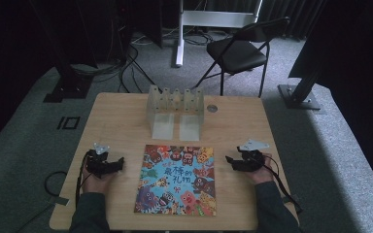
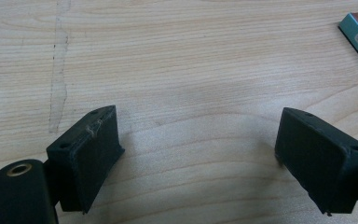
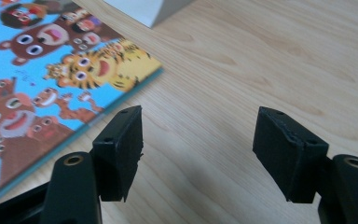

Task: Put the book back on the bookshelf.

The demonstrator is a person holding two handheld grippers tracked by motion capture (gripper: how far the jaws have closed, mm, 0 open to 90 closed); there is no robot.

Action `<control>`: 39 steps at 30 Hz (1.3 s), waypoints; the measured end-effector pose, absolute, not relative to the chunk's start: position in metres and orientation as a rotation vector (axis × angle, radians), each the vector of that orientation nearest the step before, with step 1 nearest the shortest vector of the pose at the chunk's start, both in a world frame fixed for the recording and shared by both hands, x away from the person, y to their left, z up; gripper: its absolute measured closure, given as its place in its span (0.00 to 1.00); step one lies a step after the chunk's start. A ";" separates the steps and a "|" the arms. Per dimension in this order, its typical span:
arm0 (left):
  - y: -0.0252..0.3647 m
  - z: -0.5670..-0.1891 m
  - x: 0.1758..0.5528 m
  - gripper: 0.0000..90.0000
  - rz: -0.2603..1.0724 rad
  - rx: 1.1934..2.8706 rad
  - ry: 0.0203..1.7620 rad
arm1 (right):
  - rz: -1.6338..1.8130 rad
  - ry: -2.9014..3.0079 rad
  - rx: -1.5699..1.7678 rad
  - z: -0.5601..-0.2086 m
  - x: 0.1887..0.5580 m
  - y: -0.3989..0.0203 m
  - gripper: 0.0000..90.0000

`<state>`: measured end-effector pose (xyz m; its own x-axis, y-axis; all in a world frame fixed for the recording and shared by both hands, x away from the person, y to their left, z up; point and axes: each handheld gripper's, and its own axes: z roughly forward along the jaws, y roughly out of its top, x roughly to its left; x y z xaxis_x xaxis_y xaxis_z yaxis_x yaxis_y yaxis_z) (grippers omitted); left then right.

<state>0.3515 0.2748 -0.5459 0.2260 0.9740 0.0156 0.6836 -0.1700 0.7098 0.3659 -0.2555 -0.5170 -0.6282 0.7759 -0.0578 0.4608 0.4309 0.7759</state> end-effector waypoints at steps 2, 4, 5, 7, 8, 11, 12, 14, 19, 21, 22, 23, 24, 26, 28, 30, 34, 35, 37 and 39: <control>0.275 -0.546 0.351 0.16 0.651 1.927 1.521 | 1.049 2.284 1.040 -0.516 0.366 -0.254 0.37; 0.274 -0.546 0.351 0.16 0.652 1.924 1.522 | 1.040 2.301 1.005 -0.512 0.365 -0.249 0.37; 0.274 -0.546 0.350 0.16 0.654 1.923 1.523 | 1.039 2.304 0.999 -0.512 0.365 -0.247 0.37; 0.274 -0.546 0.350 0.16 0.654 1.923 1.523 | 1.038 2.313 0.985 -0.510 0.366 -0.245 0.36; 0.274 -0.546 0.350 0.16 0.654 1.923 1.523 | 1.042 2.318 0.979 -0.510 0.366 -0.244 0.36; 0.274 -0.546 0.350 0.16 0.655 1.923 1.523 | 1.043 2.326 0.966 -0.509 0.367 -0.241 0.36; 0.274 -0.546 0.350 0.16 0.655 1.923 1.523 | 1.045 2.328 0.960 -0.509 0.367 -0.239 0.36; 0.273 -0.546 0.349 0.16 0.658 1.919 1.527 | 1.040 2.335 0.952 -0.507 0.368 -0.236 0.36; 0.272 -0.546 0.348 0.19 0.663 1.915 1.529 | 1.021 2.350 0.910 -0.504 0.370 -0.227 0.36; 0.272 -0.546 0.348 0.19 0.663 1.913 1.528 | 1.015 2.356 0.896 -0.502 0.371 -0.223 0.36; 0.272 -0.546 0.348 0.19 0.663 1.913 1.527 | 1.014 2.359 0.890 -0.502 0.371 -0.221 0.36; 0.272 -0.546 0.348 0.19 0.663 1.913 1.527 | 1.013 2.361 0.883 -0.501 0.372 -0.220 0.36; 0.272 -0.546 0.348 0.19 0.663 1.913 1.527 | 1.016 2.363 0.879 -0.500 0.373 -0.218 0.36; 0.272 -0.546 0.348 0.19 0.662 1.914 1.526 | 1.013 2.368 0.869 -0.500 0.374 -0.216 0.36; 0.272 -0.546 0.348 0.19 0.664 1.914 1.526 | 1.016 2.374 0.865 -0.500 0.376 -0.213 0.36; 0.272 -0.546 0.347 0.19 0.664 1.914 1.524 | 1.017 2.381 0.859 -0.501 0.379 -0.211 0.36; 0.272 -0.546 0.347 0.24 0.661 1.919 1.503 | 1.044 2.396 0.870 -0.503 0.385 -0.206 0.35; 0.272 -0.546 0.346 0.24 0.661 1.919 1.504 | 1.040 2.398 0.867 -0.504 0.387 -0.205 0.35; 0.271 -0.545 0.346 0.25 0.660 1.917 1.504 | 1.034 2.410 0.867 -0.506 0.389 -0.202 0.35; 0.271 -0.545 0.346 0.25 0.660 1.917 1.503 | 1.033 2.418 0.865 -0.508 0.391 -0.199 0.34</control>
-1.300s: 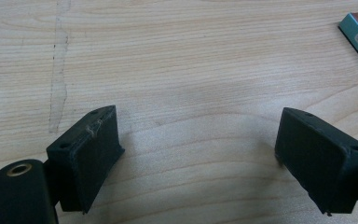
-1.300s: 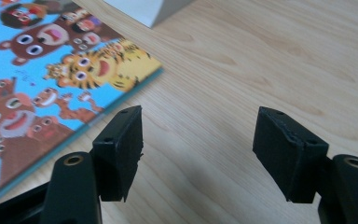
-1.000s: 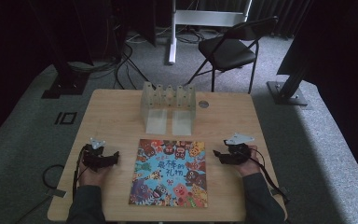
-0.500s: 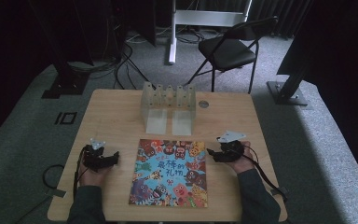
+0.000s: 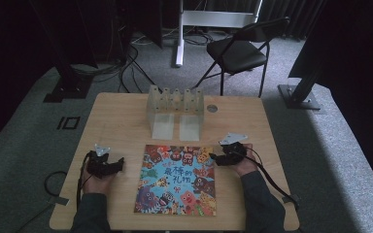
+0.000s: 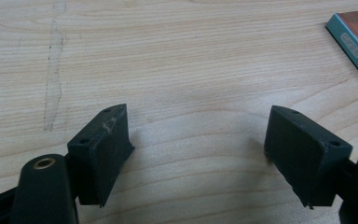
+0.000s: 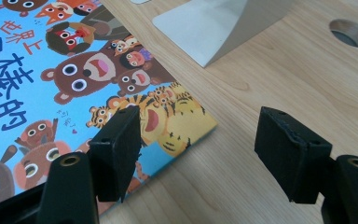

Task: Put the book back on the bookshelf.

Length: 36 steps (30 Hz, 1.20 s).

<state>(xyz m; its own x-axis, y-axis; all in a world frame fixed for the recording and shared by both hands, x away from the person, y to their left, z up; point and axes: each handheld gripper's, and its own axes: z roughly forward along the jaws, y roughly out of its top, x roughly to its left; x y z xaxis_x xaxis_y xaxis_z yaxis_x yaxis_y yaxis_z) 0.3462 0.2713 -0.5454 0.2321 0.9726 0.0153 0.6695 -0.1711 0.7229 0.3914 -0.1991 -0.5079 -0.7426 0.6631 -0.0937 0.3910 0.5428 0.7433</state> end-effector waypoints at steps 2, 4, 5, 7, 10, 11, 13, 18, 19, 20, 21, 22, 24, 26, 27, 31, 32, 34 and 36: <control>0.271 -0.546 0.346 0.26 0.660 1.915 1.502 | 1.035 2.428 0.859 -0.509 0.394 -0.196 0.34; 0.271 -0.546 0.346 0.26 0.660 1.915 1.502 | 1.039 2.435 0.854 -0.510 0.395 -0.193 0.34; 0.271 -0.546 0.346 0.26 0.660 1.915 1.502 | 1.043 2.441 0.848 -0.510 0.396 -0.191 0.33; 0.271 -0.546 0.346 0.26 0.660 1.915 1.502 | 1.038 2.452 0.843 -0.511 0.398 -0.188 0.33; 0.271 -0.545 0.346 0.26 0.660 1.916 1.501 | 1.034 2.468 0.846 -0.514 0.402 -0.184 0.32; 0.271 -0.545 0.346 0.26 0.660 1.916 1.501 | 1.034 2.472 0.853 -0.515 0.403 -0.184 0.32; 0.271 -0.546 0.346 0.26 0.660 1.916 1.501 | 1.034 2.478 0.859 -0.518 0.405 -0.183 0.32; 0.271 -0.546 0.346 0.26 0.660 1.913 1.504 | 1.034 2.499 0.879 -0.525 0.411 -0.181 0.32; 0.271 -0.545 0.346 0.26 0.660 1.913 1.503 | 1.039 2.502 0.885 -0.526 0.412 -0.181 0.32; 0.271 -0.545 0.346 0.27 0.658 1.913 1.503 | 1.044 2.505 0.888 -0.527 0.413 -0.181 0.32; 0.270 -0.544 0.346 0.28 0.653 1.921 1.502 | 1.050 2.510 0.892 -0.528 0.414 -0.181 0.32; 0.270 -0.543 0.345 0.31 0.646 1.929 1.498 | 1.053 2.512 0.892 -0.529 0.414 -0.180 0.32; 0.267 -0.541 0.344 0.35 0.622 1.951 1.485 | 1.052 2.513 0.893 -0.530 0.415 -0.180 0.32; 0.264 -0.540 0.343 0.38 0.608 1.966 1.457 | 1.063 2.519 0.910 -0.532 0.417 -0.180 0.32; 0.262 -0.539 0.342 0.38 0.605 1.969 1.444 | 1.066 2.521 0.915 -0.533 0.418 -0.180 0.32; 0.250 -0.531 0.334 0.36 0.567 1.963 1.368 | 1.081 2.527 0.928 -0.535 0.419 -0.180 0.32; 0.246 -0.529 0.331 0.35 0.556 1.961 1.337 | 1.087 2.528 0.932 -0.536 0.420 -0.180 0.32; 0.237 -0.525 0.325 0.33 0.559 1.976 1.274 | 1.102 2.529 0.940 -0.537 0.421 -0.181 0.32; 0.226 -0.522 0.319 0.29 0.558 1.995 1.223 | 1.115 2.531 0.950 -0.537 0.421 -0.182 0.32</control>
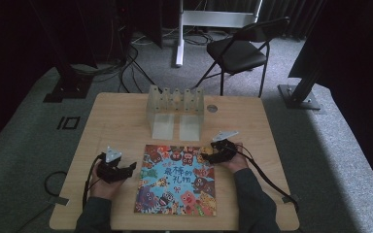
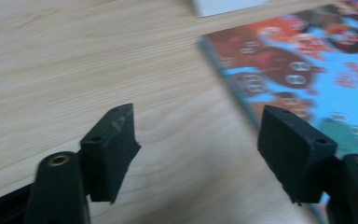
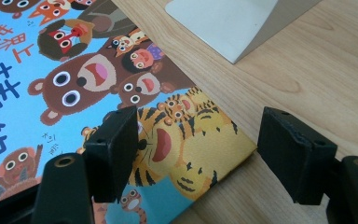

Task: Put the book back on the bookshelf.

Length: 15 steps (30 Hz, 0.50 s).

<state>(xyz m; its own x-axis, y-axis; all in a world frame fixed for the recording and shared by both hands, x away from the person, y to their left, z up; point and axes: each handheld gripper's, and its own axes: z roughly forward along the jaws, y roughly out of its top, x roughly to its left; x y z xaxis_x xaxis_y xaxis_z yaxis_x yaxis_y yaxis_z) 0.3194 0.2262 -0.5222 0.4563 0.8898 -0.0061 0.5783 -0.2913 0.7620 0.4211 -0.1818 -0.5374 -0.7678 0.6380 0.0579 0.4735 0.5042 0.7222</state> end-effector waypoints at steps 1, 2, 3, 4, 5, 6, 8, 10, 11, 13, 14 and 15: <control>0.221 -0.521 0.317 0.27 0.555 2.003 1.203 | 1.120 2.531 0.954 -0.538 0.421 -0.182 0.32; 0.215 -0.521 0.314 0.25 0.547 2.016 1.182 | 1.124 2.532 0.960 -0.538 0.422 -0.183 0.32; 0.210 -0.521 0.312 0.22 0.548 2.030 1.164 | 1.128 2.534 0.964 -0.538 0.422 -0.183 0.32; 0.204 -0.521 0.309 0.19 0.552 2.047 1.148 | 1.130 2.536 0.965 -0.538 0.422 -0.183 0.32; 0.198 -0.521 0.307 0.17 0.549 2.071 1.123 | 1.137 2.541 0.970 -0.539 0.422 -0.183 0.32; 0.193 -0.521 0.303 0.16 0.552 2.085 1.101 | 1.141 2.542 0.973 -0.539 0.422 -0.183 0.32; 0.182 -0.521 0.297 0.13 0.525 2.108 1.056 | 1.153 2.542 0.976 -0.540 0.423 -0.184 0.32; 0.171 -0.521 0.290 0.11 0.501 2.128 1.017 | 1.158 2.545 0.984 -0.540 0.423 -0.184 0.32; 0.171 -0.521 0.290 0.11 0.501 2.128 1.017 | 1.158 2.545 0.984 -0.540 0.423 -0.184 0.32; 0.158 -0.521 0.280 0.08 0.516 2.154 0.984 | 1.163 2.542 0.990 -0.540 0.423 -0.185 0.32; 0.152 -0.522 0.277 0.07 0.526 2.175 0.967 | 1.169 2.541 0.994 -0.540 0.423 -0.185 0.32; 0.145 -0.523 0.272 0.04 0.523 2.195 0.945 | 1.176 2.540 1.003 -0.540 0.423 -0.185 0.32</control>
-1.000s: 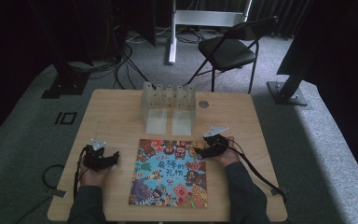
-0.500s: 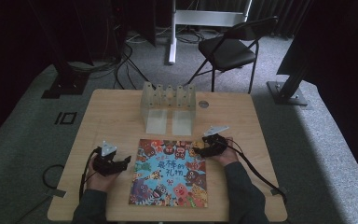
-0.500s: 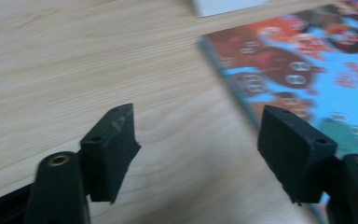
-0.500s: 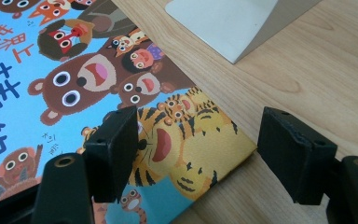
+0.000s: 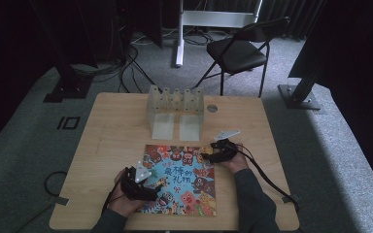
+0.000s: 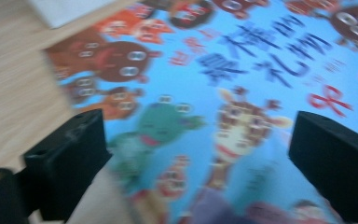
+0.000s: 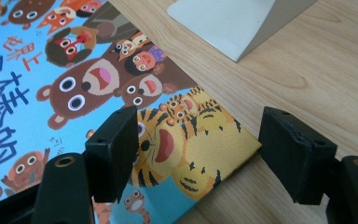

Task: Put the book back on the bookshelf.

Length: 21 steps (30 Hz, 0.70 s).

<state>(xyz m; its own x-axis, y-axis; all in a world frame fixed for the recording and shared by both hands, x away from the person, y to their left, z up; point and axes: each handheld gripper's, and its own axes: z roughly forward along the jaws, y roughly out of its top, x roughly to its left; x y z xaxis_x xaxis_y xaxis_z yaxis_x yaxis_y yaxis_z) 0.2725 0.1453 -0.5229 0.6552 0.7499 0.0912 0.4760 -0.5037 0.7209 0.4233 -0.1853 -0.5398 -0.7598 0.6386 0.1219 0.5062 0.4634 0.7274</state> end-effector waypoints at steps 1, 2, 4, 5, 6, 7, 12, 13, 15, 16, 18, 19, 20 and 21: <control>0.142 -0.523 0.270 0.04 0.516 2.201 0.928 | 1.183 2.537 1.010 -0.540 0.423 -0.186 0.32; 0.137 -0.524 0.266 0.03 0.511 2.207 0.899 | 1.189 2.535 1.012 -0.540 0.424 -0.186 0.32; 0.129 -0.524 0.259 0.03 0.510 2.227 0.840 | 1.204 2.530 1.025 -0.539 0.424 -0.187 0.33; 0.124 -0.524 0.255 0.03 0.509 2.236 0.808 | 1.207 2.529 1.027 -0.539 0.424 -0.188 0.33; 0.119 -0.524 0.251 0.02 0.515 2.249 0.769 | 1.209 2.531 1.029 -0.538 0.424 -0.188 0.33; 0.117 -0.524 0.249 0.02 0.506 2.256 0.747 | 1.213 2.529 1.036 -0.538 0.424 -0.188 0.33; 0.096 -0.531 0.236 0.00 0.502 2.355 0.644 | 1.235 2.522 1.046 -0.535 0.424 -0.190 0.34; 0.094 -0.532 0.235 0.00 0.494 2.358 0.632 | 1.244 2.519 1.051 -0.534 0.424 -0.190 0.34; 0.089 -0.532 0.231 0.00 0.473 2.357 0.593 | 1.250 2.517 1.051 -0.532 0.424 -0.191 0.34; 0.087 -0.532 0.229 0.00 0.469 2.356 0.579 | 1.253 2.517 1.054 -0.531 0.424 -0.191 0.34; 0.083 -0.532 0.226 0.00 0.470 2.355 0.558 | 1.253 2.519 1.052 -0.530 0.424 -0.191 0.34; 0.082 -0.533 0.226 0.00 0.475 2.358 0.554 | 1.250 2.518 1.048 -0.529 0.424 -0.191 0.34; 0.079 -0.534 0.224 0.00 0.491 2.362 0.544 | 1.251 2.517 1.047 -0.528 0.424 -0.190 0.34; 0.077 -0.535 0.223 0.00 0.492 2.379 0.533 | 1.249 2.513 1.046 -0.526 0.424 -0.190 0.34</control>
<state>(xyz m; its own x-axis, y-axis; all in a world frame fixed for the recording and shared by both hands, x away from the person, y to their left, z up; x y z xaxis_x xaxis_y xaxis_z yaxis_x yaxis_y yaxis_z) 0.2230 0.0769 -0.5353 0.8477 0.4876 0.2087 0.2470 -0.7112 0.6581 0.4238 -0.1898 -0.5263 -0.7466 0.6441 0.1667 0.5219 0.4115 0.7472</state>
